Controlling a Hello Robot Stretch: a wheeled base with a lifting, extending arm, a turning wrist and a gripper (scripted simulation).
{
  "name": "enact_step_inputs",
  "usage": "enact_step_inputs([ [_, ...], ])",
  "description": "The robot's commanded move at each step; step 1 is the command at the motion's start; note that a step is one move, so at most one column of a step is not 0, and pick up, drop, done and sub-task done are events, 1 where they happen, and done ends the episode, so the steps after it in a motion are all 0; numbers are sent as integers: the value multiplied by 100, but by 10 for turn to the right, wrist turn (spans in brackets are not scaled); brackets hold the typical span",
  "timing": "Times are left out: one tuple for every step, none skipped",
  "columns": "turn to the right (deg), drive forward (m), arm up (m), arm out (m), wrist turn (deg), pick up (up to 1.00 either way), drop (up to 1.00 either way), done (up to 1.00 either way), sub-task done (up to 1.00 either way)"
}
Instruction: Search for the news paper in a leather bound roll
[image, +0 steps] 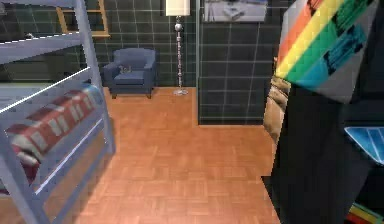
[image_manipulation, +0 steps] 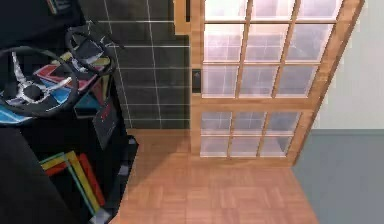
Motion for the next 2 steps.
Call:
enact_step_inputs([
  [450, 0, 0, 0, 0, 0, 0, 0, 0],
  [450, 0, 0, 0, 0, 0, 0, 0, 0],
])
